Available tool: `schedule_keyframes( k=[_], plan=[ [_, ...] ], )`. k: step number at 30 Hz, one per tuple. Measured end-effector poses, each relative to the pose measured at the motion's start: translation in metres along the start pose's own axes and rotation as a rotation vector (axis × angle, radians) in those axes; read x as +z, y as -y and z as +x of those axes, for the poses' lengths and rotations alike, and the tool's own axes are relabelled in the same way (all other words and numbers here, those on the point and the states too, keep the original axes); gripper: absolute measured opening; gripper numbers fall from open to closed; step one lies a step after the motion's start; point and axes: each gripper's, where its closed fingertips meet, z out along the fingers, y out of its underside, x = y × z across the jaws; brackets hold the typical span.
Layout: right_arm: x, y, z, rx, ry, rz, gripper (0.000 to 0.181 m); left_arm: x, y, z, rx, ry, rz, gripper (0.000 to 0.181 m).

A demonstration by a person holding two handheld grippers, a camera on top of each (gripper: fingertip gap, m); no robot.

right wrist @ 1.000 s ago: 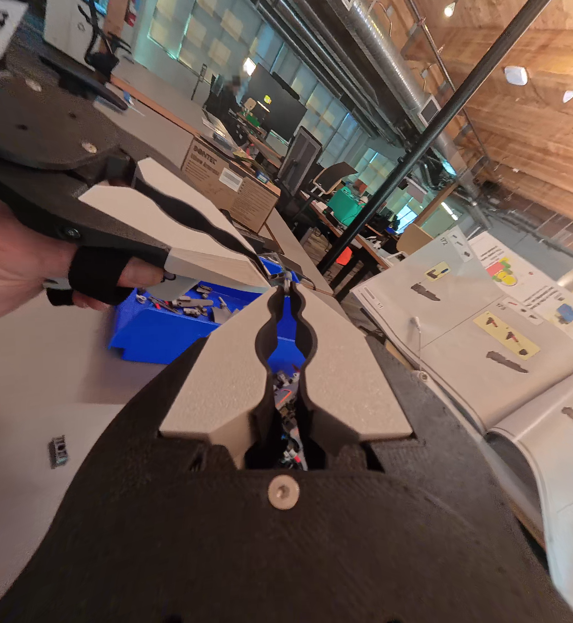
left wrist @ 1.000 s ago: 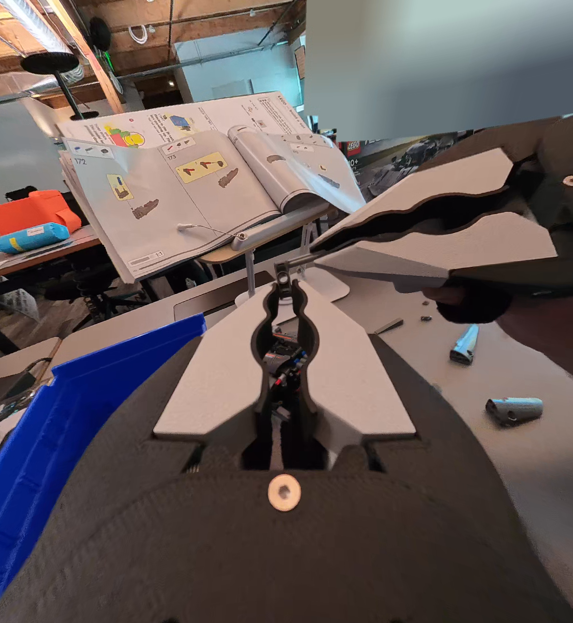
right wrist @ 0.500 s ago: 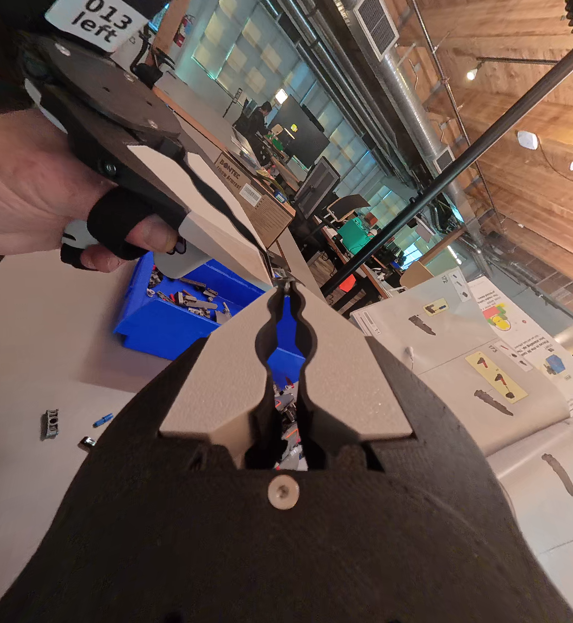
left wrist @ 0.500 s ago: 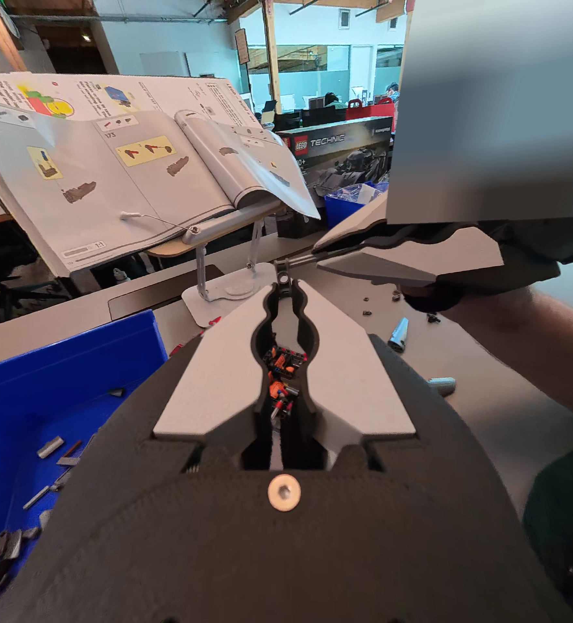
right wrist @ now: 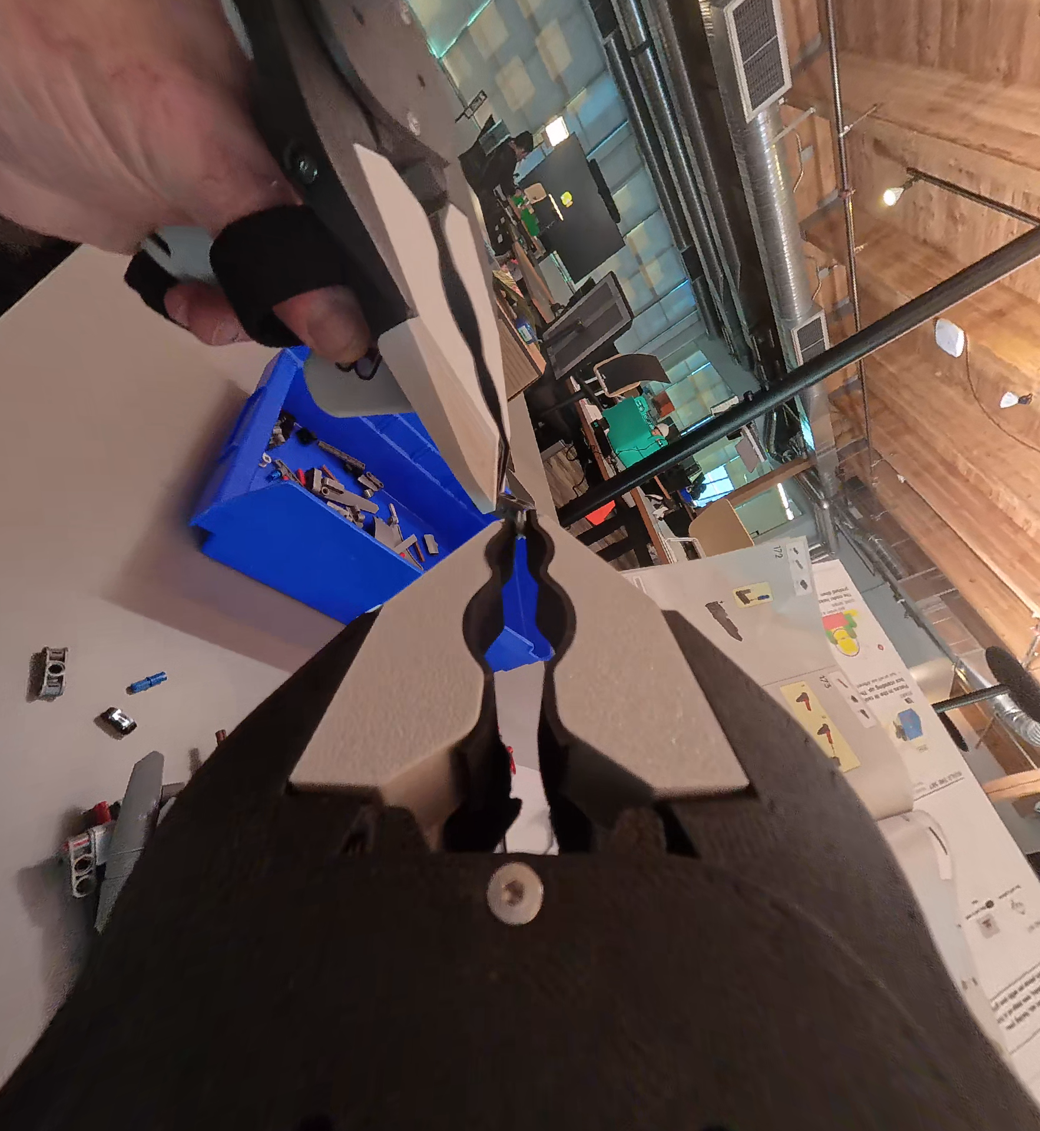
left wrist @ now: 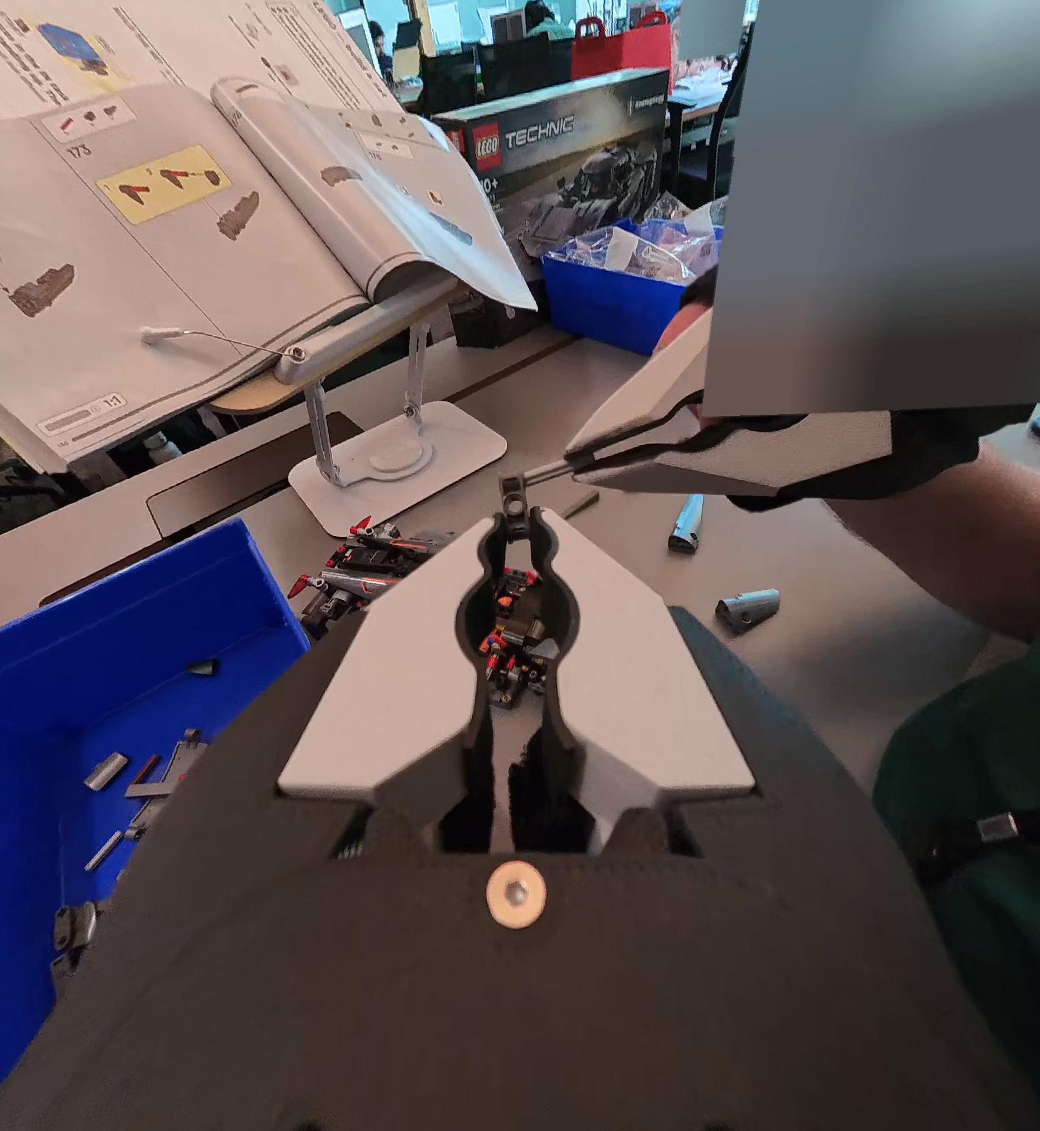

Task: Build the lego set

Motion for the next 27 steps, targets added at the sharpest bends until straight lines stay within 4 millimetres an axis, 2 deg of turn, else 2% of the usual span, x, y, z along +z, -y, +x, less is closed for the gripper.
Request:
schedule_keyframes(
  k=[13, 27],
  plan=[
    [-0.002, 0.009, -0.007, -0.098, -0.011, -0.012, 0.001, -0.010, -0.002, 0.007, -0.035, -0.027, -0.061, 0.005],
    [-0.006, 0.011, -0.006, -0.042, -0.009, 0.039, 0.001, -0.010, 0.003, 0.015, -0.040, -0.074, 0.014, 0.005]
  ],
)
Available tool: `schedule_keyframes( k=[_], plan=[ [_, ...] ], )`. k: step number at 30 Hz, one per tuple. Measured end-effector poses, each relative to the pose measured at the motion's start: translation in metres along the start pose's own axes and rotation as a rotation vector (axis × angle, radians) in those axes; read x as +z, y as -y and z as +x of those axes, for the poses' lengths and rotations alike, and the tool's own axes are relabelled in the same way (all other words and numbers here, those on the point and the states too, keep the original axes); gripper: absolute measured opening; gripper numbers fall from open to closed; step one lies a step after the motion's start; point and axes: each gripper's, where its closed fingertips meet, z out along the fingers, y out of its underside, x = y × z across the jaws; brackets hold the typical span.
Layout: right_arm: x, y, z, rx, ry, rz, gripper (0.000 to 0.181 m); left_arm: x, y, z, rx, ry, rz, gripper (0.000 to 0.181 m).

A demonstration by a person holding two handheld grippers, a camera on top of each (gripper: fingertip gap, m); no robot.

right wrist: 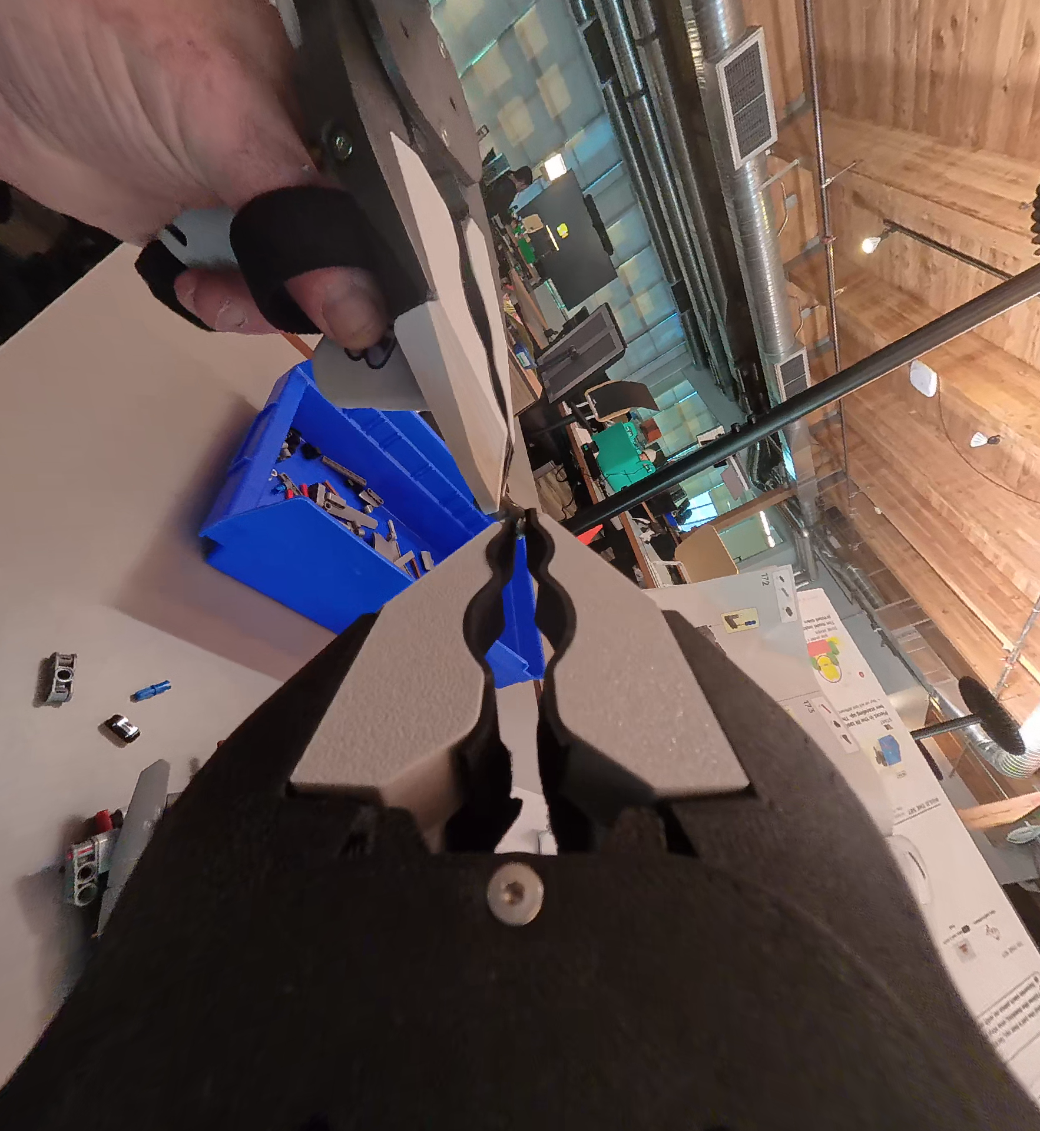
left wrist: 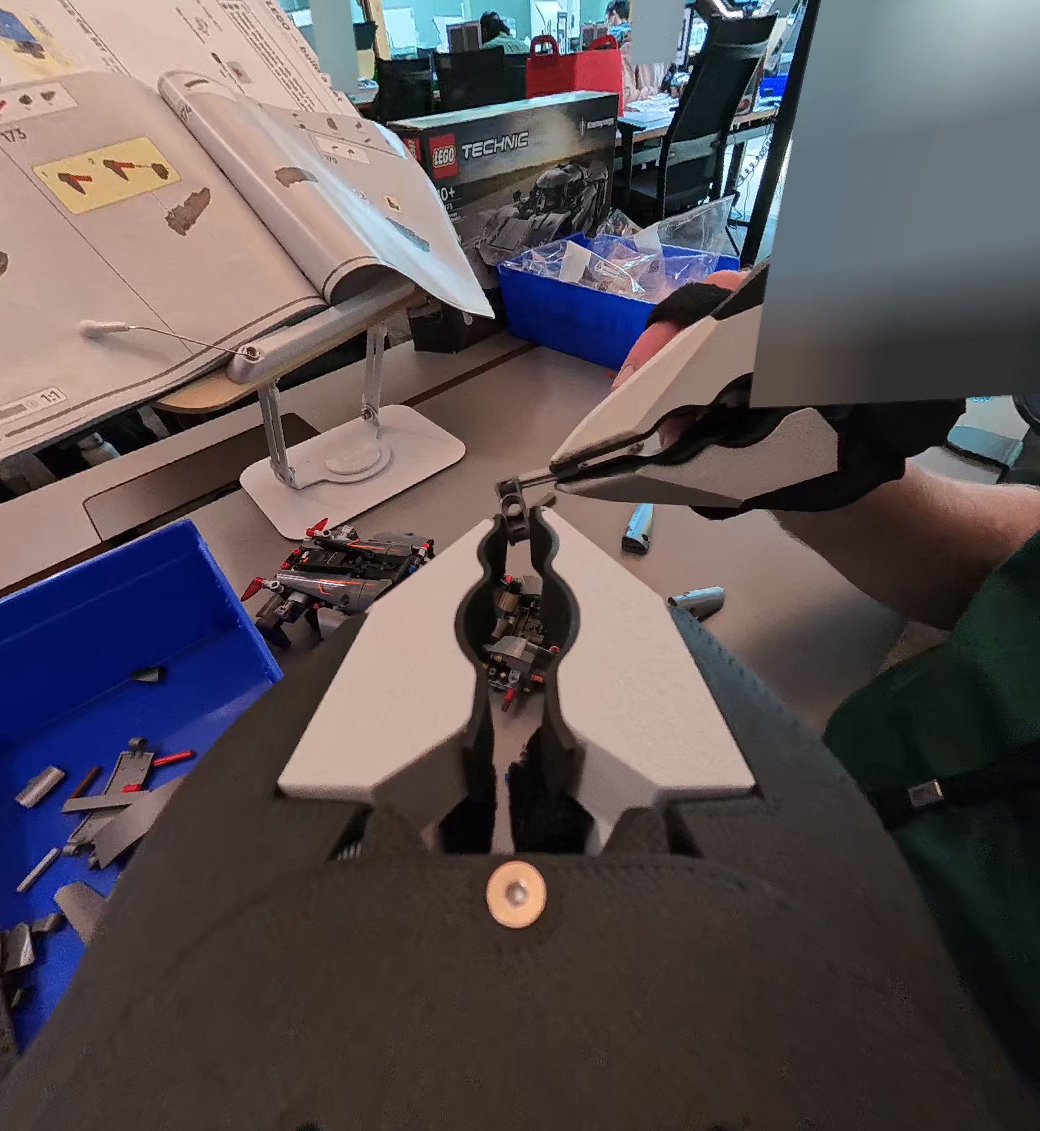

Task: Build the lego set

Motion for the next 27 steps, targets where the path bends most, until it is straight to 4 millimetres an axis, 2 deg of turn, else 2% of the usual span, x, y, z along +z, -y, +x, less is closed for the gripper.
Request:
schedule_keyframes(
  k=[4, 7, 8, 12, 16, 18, 21, 27],
  plan=[
    [0.000, -0.003, -0.001, 0.020, 0.009, 0.002, 0.001, 0.001, -0.001, 0.000, -0.007, 0.001, 0.015, 0.005],
    [0.000, -0.004, 0.000, 0.110, 0.037, 0.016, 0.001, 0.002, 0.000, -0.004, 0.005, 0.027, 0.027, 0.005],
    [0.000, -0.003, 0.001, 0.159, 0.051, 0.032, 0.003, 0.003, 0.002, -0.003, 0.009, 0.023, 0.038, 0.006],
    [-0.008, 0.005, 0.002, 0.396, 0.152, 0.125, 0.033, 0.001, 0.007, 0.000, 0.036, -0.004, 0.099, 0.005],
    [-0.015, 0.012, 0.007, 0.712, 0.310, 0.252, 0.041, -0.003, 0.012, 0.015, 0.104, -0.101, 0.183, 0.005],
    [-0.015, 0.017, 0.001, 0.818, 0.429, 0.288, 0.041, -0.004, 0.012, 0.020, 0.137, -0.131, 0.191, 0.005],
    [-0.016, 0.024, -0.006, 0.863, 0.528, 0.338, 0.034, -0.006, 0.013, 0.033, 0.184, -0.190, 0.205, 0.005],
    [-0.022, 0.034, -0.012, 0.868, 0.621, 0.406, 0.028, -0.011, 0.014, 0.040, 0.195, -0.233, 0.234, 0.005]
  ],
)
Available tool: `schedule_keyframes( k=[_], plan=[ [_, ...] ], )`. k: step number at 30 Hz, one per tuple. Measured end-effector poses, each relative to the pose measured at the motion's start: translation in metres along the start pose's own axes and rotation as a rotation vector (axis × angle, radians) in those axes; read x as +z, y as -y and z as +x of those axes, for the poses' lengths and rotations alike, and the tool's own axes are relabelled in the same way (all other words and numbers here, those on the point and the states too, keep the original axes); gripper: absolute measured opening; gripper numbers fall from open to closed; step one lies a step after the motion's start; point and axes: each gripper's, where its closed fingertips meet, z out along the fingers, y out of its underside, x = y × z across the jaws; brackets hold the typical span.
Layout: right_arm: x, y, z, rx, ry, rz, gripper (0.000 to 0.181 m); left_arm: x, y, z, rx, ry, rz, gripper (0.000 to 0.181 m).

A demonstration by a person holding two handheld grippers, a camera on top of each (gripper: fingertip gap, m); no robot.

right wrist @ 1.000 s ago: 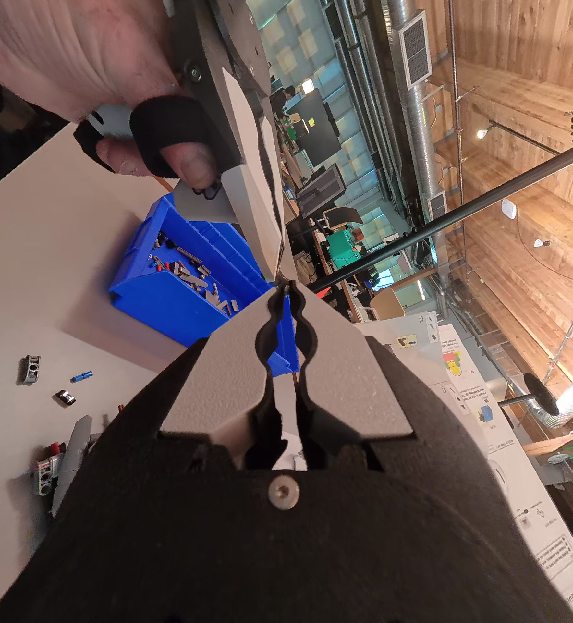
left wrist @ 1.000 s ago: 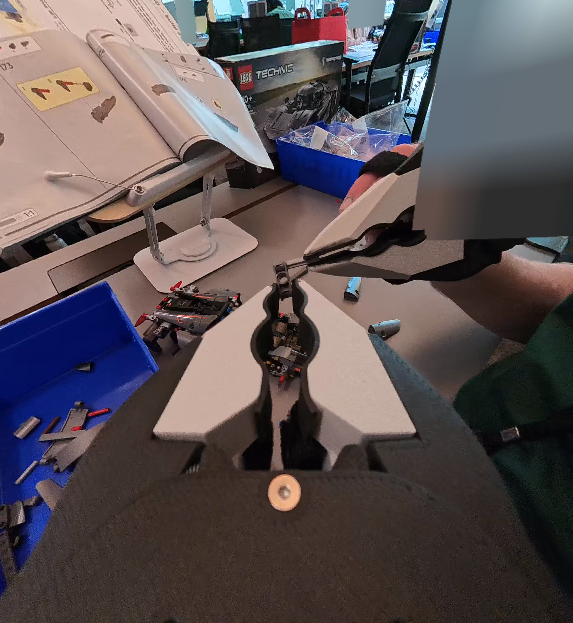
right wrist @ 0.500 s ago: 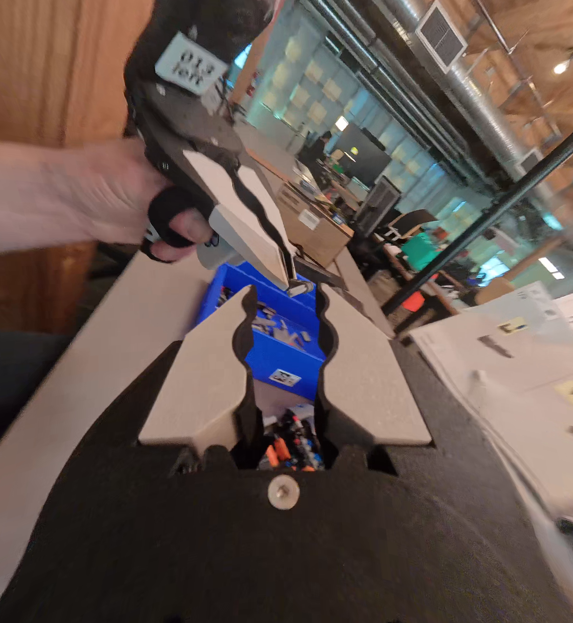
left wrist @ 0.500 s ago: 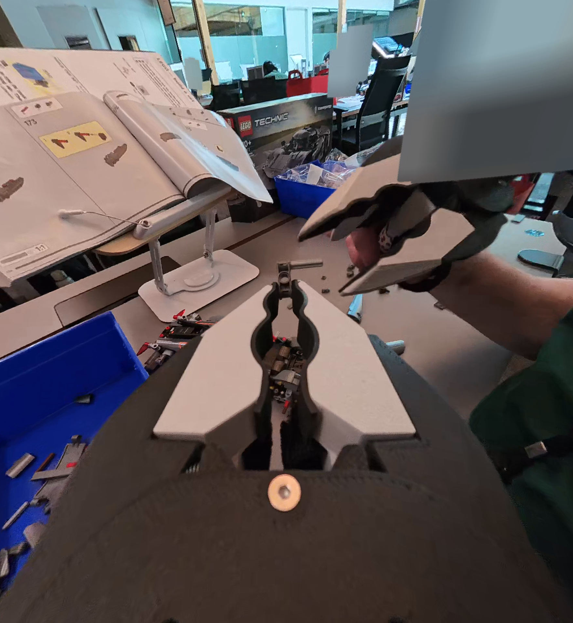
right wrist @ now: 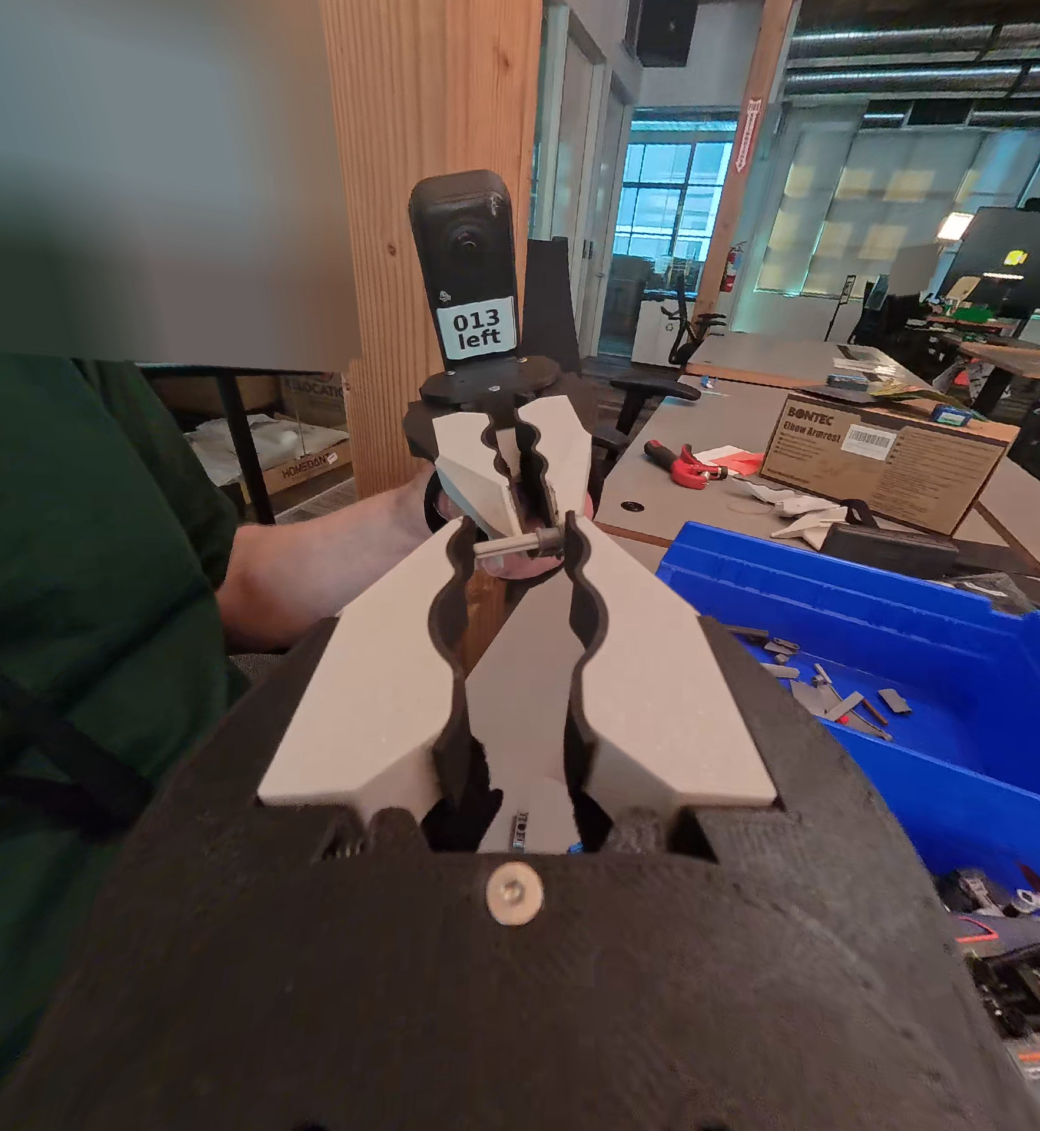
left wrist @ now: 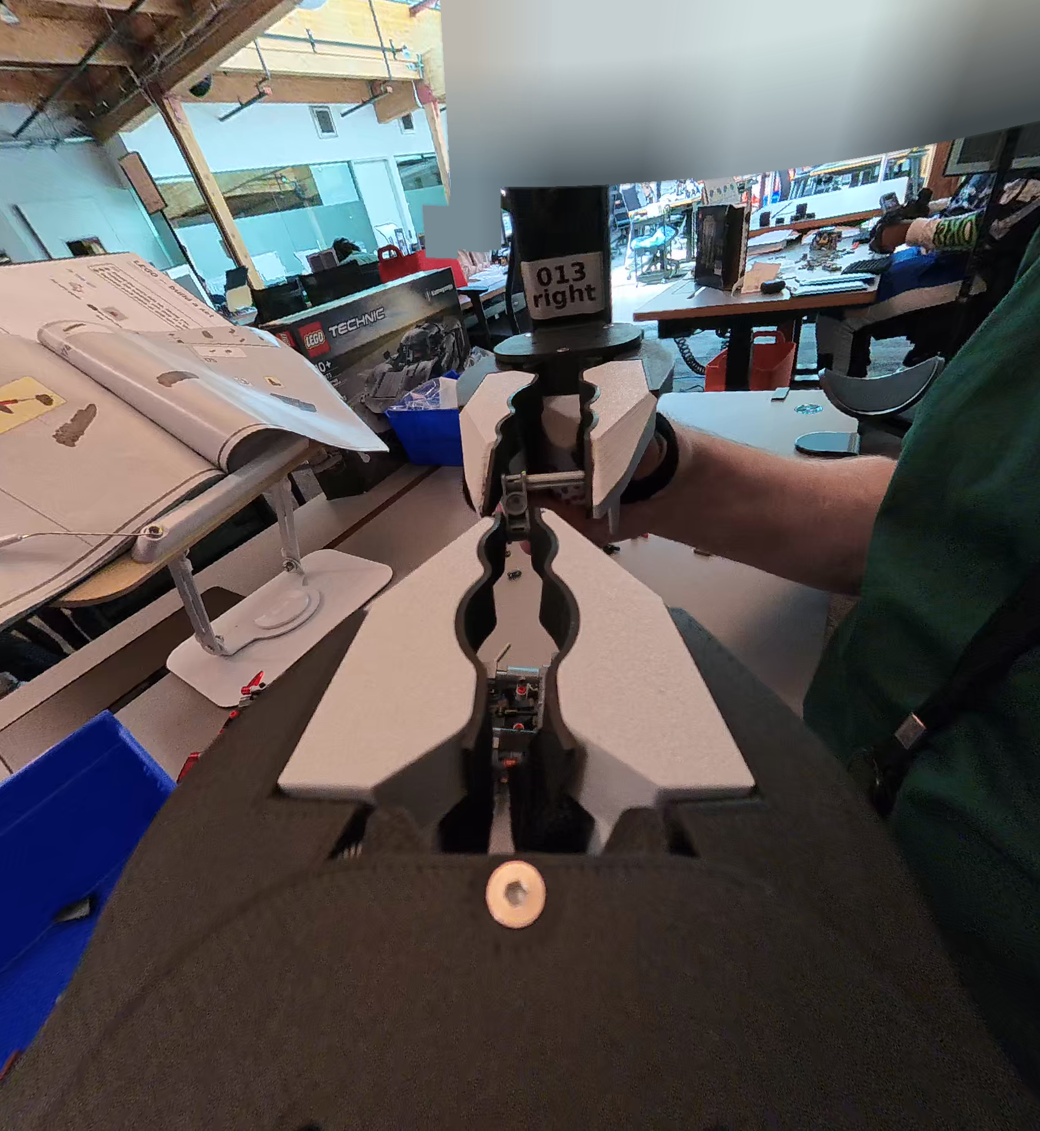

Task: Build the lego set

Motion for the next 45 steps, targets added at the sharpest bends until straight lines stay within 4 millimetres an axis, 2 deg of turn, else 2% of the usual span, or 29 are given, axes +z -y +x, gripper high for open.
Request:
schedule_keyframes(
  k=[5, 9, 13, 18, 25, 28, 32, 34, 35, 36, 40, 45],
  plan=[
    [-0.002, 0.003, -0.001, 0.008, 0.007, 0.027, 0.023, 0.002, 0.003, 0.004, 0.010, -0.009, 0.021, 0.005],
    [-0.002, -0.003, 0.002, 0.020, -0.012, -0.003, 0.023, 0.003, -0.003, 0.001, -0.004, 0.004, -0.003, 0.005],
    [-0.001, 0.001, 0.003, 0.070, 0.011, 0.054, 0.023, 0.001, 0.000, 0.001, -0.040, 0.022, 0.029, 0.006],
    [-0.004, 0.003, -0.011, 0.034, 0.125, 0.027, 0.023, -0.003, 0.002, 0.012, -0.141, -0.044, 0.067, 0.012],
    [0.001, -0.002, -0.027, -0.031, 0.277, -0.057, 0.023, -0.003, -0.002, 0.031, -0.284, -0.191, 0.088, 0.008],
    [0.004, 0.000, -0.030, -0.036, 0.317, -0.074, 0.023, -0.006, 0.001, 0.033, -0.300, -0.196, 0.131, 0.008],
    [0.012, 0.006, -0.021, -0.004, 0.282, -0.048, 0.023, -0.014, 0.005, 0.021, -0.328, -0.132, 0.207, 0.008],
    [0.016, 0.008, -0.008, -0.008, 0.183, -0.040, 0.037, -0.020, 0.006, 0.010, -0.305, -0.047, 0.237, 0.007],
    [0.016, 0.008, 0.000, -0.008, 0.122, -0.035, 0.037, -0.023, 0.009, 0.006, -0.285, -0.014, 0.254, 0.008],
    [0.015, 0.009, 0.007, 0.008, 0.075, -0.027, 0.034, -0.025, 0.010, 0.001, -0.258, 0.037, 0.261, 0.007],
    [0.010, 0.015, 0.011, 0.088, 0.033, 0.043, 0.023, -0.026, 0.007, -0.014, -0.115, 0.231, 0.191, 0.008],
    [0.014, 0.014, 0.016, 0.108, -0.022, 0.040, 0.010, -0.026, 0.014, -0.018, -0.040, 0.310, 0.202, 0.007]
  ],
)
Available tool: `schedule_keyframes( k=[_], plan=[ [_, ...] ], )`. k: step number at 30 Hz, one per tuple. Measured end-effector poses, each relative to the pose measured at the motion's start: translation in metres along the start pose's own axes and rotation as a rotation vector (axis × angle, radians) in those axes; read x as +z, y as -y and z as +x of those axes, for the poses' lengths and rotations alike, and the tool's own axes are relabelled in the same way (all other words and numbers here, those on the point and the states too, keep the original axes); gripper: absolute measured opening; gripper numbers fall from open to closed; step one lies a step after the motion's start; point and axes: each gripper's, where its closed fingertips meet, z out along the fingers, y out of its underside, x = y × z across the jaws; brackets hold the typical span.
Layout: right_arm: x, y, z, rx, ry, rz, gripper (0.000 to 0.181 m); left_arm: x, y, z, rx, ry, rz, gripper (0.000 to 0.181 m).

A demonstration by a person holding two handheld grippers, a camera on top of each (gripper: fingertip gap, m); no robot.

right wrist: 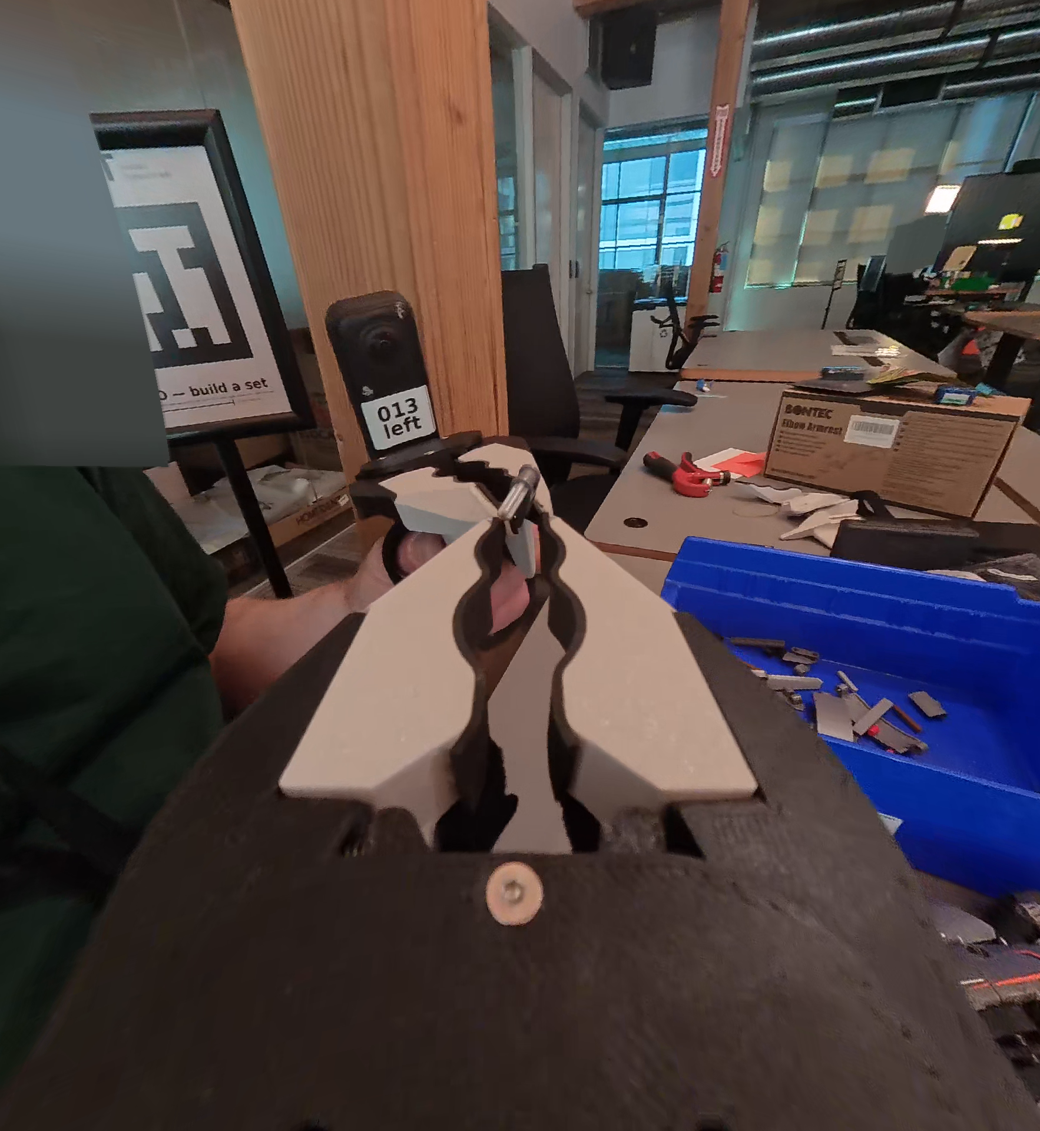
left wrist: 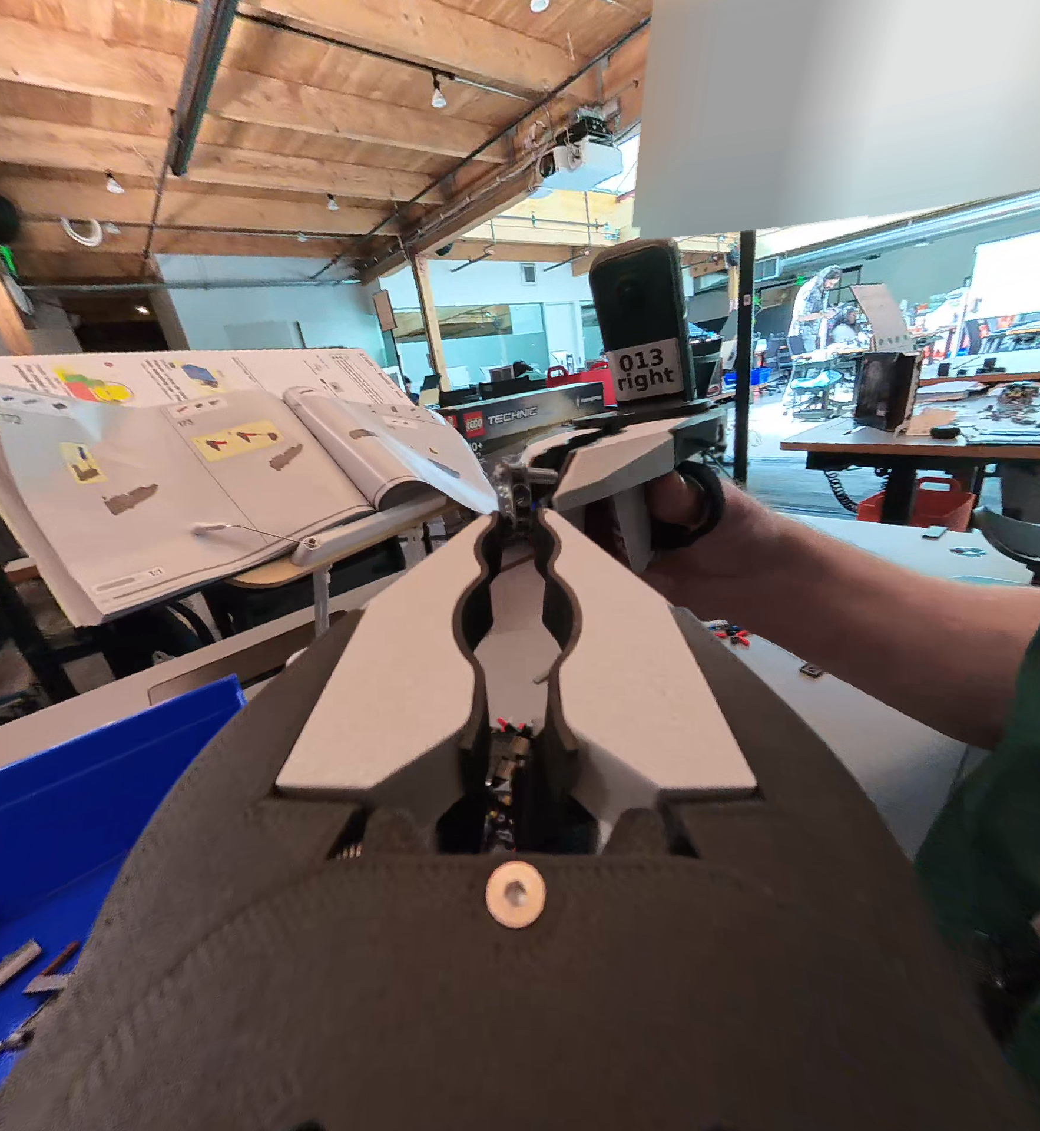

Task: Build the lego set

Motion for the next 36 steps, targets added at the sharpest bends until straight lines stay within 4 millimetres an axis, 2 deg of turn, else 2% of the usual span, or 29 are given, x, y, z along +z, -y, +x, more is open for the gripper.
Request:
schedule_keyframes(
  k=[2, 4, 15, 17, 19, 24, 28, 32, 36],
  plan=[
    [0.001, 0.002, -0.003, 0.013, 0.017, 0.009, 0.007, 0.000, 0.000, 0.000, 0.021, 0.010, -0.008, 0.007],
    [0.003, 0.002, -0.001, 0.031, 0.009, 0.002, 0.013, -0.001, 0.001, -0.002, 0.042, 0.038, -0.007, 0.007],
    [0.003, 0.006, -0.001, 0.060, 0.012, 0.025, 0.003, 0.001, -0.004, -0.004, 0.227, 0.118, -0.075, 0.007],
    [0.002, 0.003, 0.001, 0.055, 0.013, -0.009, 0.003, 0.002, -0.009, -0.004, 0.203, 0.092, -0.117, 0.008],
    [0.001, 0.001, -0.001, 0.029, 0.029, -0.048, 0.003, 0.000, -0.010, -0.005, 0.146, 0.058, -0.131, 0.017],
    [0.003, -0.008, -0.008, -0.039, 0.088, -0.194, 0.002, -0.004, -0.015, 0.009, 0.026, -0.120, -0.166, 0.008],
    [0.003, -0.011, -0.013, -0.058, 0.129, -0.261, 0.002, -0.008, -0.021, 0.017, -0.018, -0.195, -0.198, 0.007],
    [0.006, -0.015, -0.017, -0.060, 0.165, -0.301, 0.002, -0.009, -0.023, 0.020, -0.013, -0.203, -0.203, 0.005],
    [0.012, -0.009, -0.014, -0.054, 0.149, -0.272, 0.003, -0.011, -0.018, 0.014, -0.046, -0.178, -0.161, 0.005]
  ],
)
